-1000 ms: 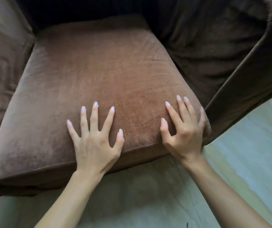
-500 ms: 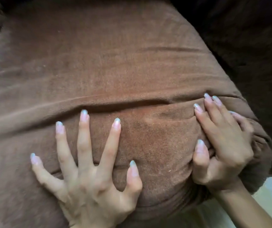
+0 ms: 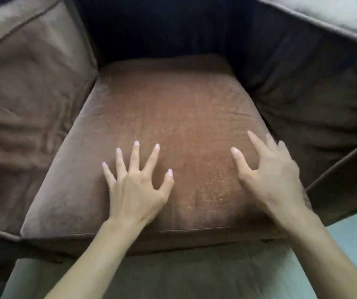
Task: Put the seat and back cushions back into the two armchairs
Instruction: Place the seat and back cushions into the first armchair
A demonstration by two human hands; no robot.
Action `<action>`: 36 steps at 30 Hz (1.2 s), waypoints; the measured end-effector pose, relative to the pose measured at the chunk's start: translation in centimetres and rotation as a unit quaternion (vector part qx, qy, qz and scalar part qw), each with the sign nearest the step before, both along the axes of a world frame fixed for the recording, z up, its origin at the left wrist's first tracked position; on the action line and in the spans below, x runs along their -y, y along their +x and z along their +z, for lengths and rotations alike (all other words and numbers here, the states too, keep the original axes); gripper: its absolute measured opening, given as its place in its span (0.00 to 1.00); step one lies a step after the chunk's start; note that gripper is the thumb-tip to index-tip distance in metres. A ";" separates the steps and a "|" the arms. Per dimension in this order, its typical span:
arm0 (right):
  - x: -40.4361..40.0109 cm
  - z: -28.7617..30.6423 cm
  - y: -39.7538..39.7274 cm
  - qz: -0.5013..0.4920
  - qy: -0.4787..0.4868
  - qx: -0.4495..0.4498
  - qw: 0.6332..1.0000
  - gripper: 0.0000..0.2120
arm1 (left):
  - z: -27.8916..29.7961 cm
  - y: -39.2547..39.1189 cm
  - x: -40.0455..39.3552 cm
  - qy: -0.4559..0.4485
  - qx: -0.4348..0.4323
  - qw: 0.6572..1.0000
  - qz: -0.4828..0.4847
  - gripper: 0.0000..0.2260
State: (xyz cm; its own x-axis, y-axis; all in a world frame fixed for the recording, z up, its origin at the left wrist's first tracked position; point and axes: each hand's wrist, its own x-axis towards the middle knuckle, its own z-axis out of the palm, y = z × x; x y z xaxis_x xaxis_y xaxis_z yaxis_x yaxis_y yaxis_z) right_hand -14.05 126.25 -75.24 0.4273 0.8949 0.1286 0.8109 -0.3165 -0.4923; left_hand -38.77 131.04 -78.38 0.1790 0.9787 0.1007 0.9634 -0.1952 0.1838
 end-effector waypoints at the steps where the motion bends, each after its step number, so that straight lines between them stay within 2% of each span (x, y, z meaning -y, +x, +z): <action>1: -0.9 0.2 -0.2 0.018 -0.020 0.031 0.999 0.35 | 0.2 -1.3 -0.8 -0.013 0.001 1.000 0.023 0.33; 5: -1.5 -3.5 -2.0 0.062 -0.136 0.098 0.984 0.38 | -1.5 -3.6 -1.2 -0.055 -0.059 0.996 0.049 0.32; 8: -2.0 -4.0 -2.0 0.051 -0.164 0.084 0.982 0.39 | -0.9 -3.4 -2.0 -0.092 -0.089 0.991 0.043 0.33; 13: -2.0 -1.4 -1.3 0.083 -0.257 0.042 0.962 0.43 | 2.5 -3.2 -2.7 -0.223 -0.100 0.969 0.026 0.32; 15: -2.4 0.4 -0.6 0.112 -0.312 0.011 0.944 0.43 | 4.7 -3.1 -3.2 -0.297 -0.094 0.950 0.022 0.32; 18: -3.8 4.0 1.7 0.155 -0.416 -0.036 0.895 0.41 | 8.6 -3.2 -4.2 -0.392 -0.106 0.914 0.018 0.33; 20: -5.5 6.6 2.9 0.158 -0.455 -0.065 0.874 0.38 | 11.3 -2.6 -4.7 -0.425 -0.118 0.897 0.013 0.33; 23: -8.8 9.4 3.8 0.139 -0.444 -0.067 0.883 0.37 | 14.3 -2.3 -7.1 -0.377 -0.081 0.922 0.021 0.32; 26: -12.3 10.4 4.7 0.120 -0.412 -0.043 0.902 0.36 | 15.0 -2.0 -10.0 -0.350 -0.064 0.935 -0.003 0.33; 28: -16.2 10.2 4.9 0.101 -0.384 -0.035 0.917 0.36 | 14.5 -2.5 -12.9 -0.325 -0.077 0.942 0.019 0.34; 31: -23.0 8.8 5.0 0.083 -0.348 -0.016 0.934 0.37 | 12.8 -3.1 -19.6 -0.284 -0.042 0.957 0.038 0.31; 34: -30.9 7.2 5.4 0.058 -0.289 -0.018 0.955 0.37 | 10.7 -3.0 -29.0 -0.238 -0.057 0.965 0.093 0.30; 36: -35.5 5.8 5.7 0.046 -0.275 -0.019 0.960 0.37 | 9.3 -2.5 -33.9 -0.243 -0.060 0.962 0.107 0.31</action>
